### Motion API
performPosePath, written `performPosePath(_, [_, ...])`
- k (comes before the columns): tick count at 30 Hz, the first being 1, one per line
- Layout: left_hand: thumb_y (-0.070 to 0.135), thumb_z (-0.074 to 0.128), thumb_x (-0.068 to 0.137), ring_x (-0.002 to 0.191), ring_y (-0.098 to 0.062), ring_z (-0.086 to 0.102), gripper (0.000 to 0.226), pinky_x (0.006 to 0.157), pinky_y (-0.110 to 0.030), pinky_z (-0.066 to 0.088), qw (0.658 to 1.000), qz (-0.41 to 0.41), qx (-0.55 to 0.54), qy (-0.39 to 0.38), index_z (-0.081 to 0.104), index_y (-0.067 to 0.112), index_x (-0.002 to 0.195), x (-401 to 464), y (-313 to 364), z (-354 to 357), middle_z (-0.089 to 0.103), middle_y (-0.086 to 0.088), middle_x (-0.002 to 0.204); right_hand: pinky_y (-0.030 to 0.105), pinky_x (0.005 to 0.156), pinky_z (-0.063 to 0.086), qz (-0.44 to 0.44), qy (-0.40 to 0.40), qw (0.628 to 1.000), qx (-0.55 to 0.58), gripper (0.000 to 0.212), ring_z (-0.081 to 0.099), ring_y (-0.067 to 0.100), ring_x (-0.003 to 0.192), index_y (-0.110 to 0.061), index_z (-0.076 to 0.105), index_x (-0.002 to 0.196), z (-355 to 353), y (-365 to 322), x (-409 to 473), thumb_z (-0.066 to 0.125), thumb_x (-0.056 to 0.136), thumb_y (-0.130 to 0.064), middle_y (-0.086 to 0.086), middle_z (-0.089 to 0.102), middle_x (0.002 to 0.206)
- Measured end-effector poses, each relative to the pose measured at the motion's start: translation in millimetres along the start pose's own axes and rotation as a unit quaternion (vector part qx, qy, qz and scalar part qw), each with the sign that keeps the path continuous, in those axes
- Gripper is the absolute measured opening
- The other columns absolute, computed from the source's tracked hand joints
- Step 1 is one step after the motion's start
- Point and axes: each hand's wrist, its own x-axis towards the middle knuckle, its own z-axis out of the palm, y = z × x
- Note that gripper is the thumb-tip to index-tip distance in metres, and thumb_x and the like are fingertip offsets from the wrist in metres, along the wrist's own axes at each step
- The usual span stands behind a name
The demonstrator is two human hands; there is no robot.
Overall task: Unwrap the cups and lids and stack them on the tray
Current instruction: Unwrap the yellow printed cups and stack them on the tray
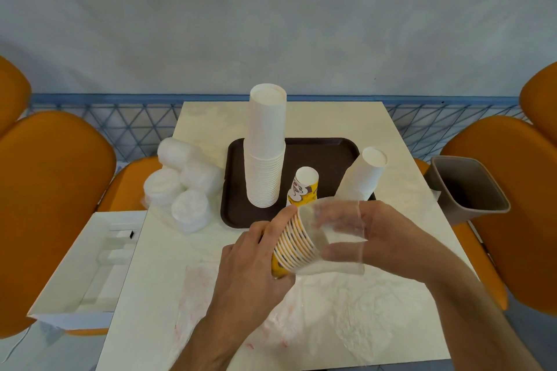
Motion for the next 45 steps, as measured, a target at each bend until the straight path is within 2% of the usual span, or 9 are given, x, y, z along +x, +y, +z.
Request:
performPosePath(4, [0.051, 0.072, 0.082, 0.124, -0.005, 0.043, 0.097, 0.103, -0.029, 0.044, 1.000, -0.002, -0.027, -0.015, -0.011, 0.065, 0.131, 0.3, 1.5, -0.6, 0.040, 0.017, 0.139, 0.026, 0.102, 0.052, -0.019, -0.015, 0.999, -0.032, 0.033, 0.063, 0.001, 0.116, -0.025, 0.074, 0.100, 16.1, -3.0, 9.7, 0.088, 0.073, -0.037, -0.020, 0.068, 0.119])
performPosePath(10, [0.052, 0.070, 0.083, 0.116, 0.005, 0.037, 0.093, 0.097, -0.015, 0.033, 0.999, -0.016, -0.046, -0.022, -0.009, 0.066, 0.129, -1.4, -0.1, -2.0, 0.038, 0.021, 0.140, 0.015, 0.094, 0.051, -0.035, 0.033, 0.998, -0.050, 0.027, 0.063, -0.001, 0.111, -0.023, 0.074, 0.084, 22.9, -3.6, 16.0, 0.087, 0.072, -0.044, -0.023, 0.069, 0.110])
performPosePath(17, [0.051, 0.071, 0.083, 0.118, 0.003, 0.040, 0.092, 0.100, -0.019, 0.040, 0.997, -0.011, -0.069, -0.020, -0.002, 0.061, 0.137, -2.0, 0.4, -4.8, 0.038, 0.023, 0.138, 0.032, 0.092, 0.057, -0.063, 0.066, 0.996, -0.012, 0.027, 0.067, 0.012, 0.107, -0.016, 0.069, 0.076, 22.1, -2.1, 14.4, 0.087, 0.073, -0.036, -0.009, 0.072, 0.106])
performPosePath(21, [0.050, 0.071, 0.083, 0.122, -0.001, 0.043, 0.091, 0.103, -0.026, 0.045, 0.997, -0.009, -0.070, -0.025, -0.002, 0.062, 0.136, -2.1, 3.4, -7.4, 0.039, 0.022, 0.138, 0.037, 0.089, 0.060, -0.058, 0.067, 0.996, -0.013, 0.023, 0.068, 0.014, 0.106, -0.024, 0.069, 0.079, 20.3, 2.5, 16.1, 0.087, 0.074, -0.037, -0.008, 0.072, 0.107])
performPosePath(26, [0.050, 0.070, 0.084, 0.123, -0.001, 0.042, 0.091, 0.102, -0.022, 0.043, 0.997, -0.018, -0.072, -0.032, -0.001, 0.058, 0.140, -1.9, 3.9, -7.4, 0.037, 0.021, 0.140, 0.020, 0.088, 0.057, -0.040, 0.027, 0.999, 0.005, 0.015, 0.069, 0.005, 0.104, -0.045, 0.071, 0.079, 21.2, 1.3, 18.5, 0.084, 0.071, -0.045, -0.020, 0.072, 0.104])
performPosePath(31, [0.048, 0.069, 0.085, 0.125, -0.002, 0.042, 0.089, 0.105, -0.024, 0.041, 0.995, -0.026, -0.079, -0.053, 0.007, 0.049, 0.149, 0.8, 9.4, -9.8, 0.038, 0.020, 0.141, 0.039, 0.095, 0.058, -0.013, 0.023, 1.000, -0.005, 0.023, 0.070, 0.012, 0.104, -0.053, 0.067, 0.079, 14.3, 7.6, 23.3, 0.087, 0.072, -0.046, -0.010, 0.074, 0.105])
performPosePath(34, [0.048, 0.070, 0.084, 0.119, -0.001, 0.044, 0.089, 0.100, -0.021, 0.045, 0.995, -0.026, -0.081, -0.060, 0.007, 0.051, 0.146, 1.8, 10.1, -11.4, 0.040, 0.020, 0.136, 0.034, 0.088, 0.059, -0.023, 0.047, 0.999, 0.006, 0.028, 0.072, 0.011, 0.098, -0.053, 0.068, 0.073, 6.9, 1.0, 19.2, 0.087, 0.075, -0.033, -0.008, 0.074, 0.099])
performPosePath(39, [0.046, 0.075, 0.081, 0.115, -0.005, 0.052, 0.088, 0.097, -0.026, 0.052, 0.989, -0.057, -0.124, -0.064, 0.009, 0.058, 0.139, 2.1, 6.6, -13.5, 0.045, 0.022, 0.130, 0.039, 0.085, 0.061, 0.016, 0.078, 0.995, 0.066, 0.021, 0.073, 0.020, 0.091, -0.017, 0.072, 0.095, -14.3, 2.1, 14.0, 0.082, 0.078, -0.025, 0.002, 0.076, 0.096])
performPosePath(45, [0.035, 0.083, 0.076, 0.110, -0.003, 0.056, 0.091, 0.087, -0.018, 0.055, 0.968, -0.113, -0.221, -0.046, 0.016, 0.065, 0.130, 5.8, 7.9, -16.6, 0.046, 0.030, 0.122, 0.043, 0.092, 0.059, 0.058, 0.066, 0.976, 0.198, 0.053, 0.072, 0.024, 0.104, -0.042, 0.059, 0.118, -24.4, 8.2, 13.0, 0.073, 0.067, -0.049, 0.001, 0.071, 0.112])
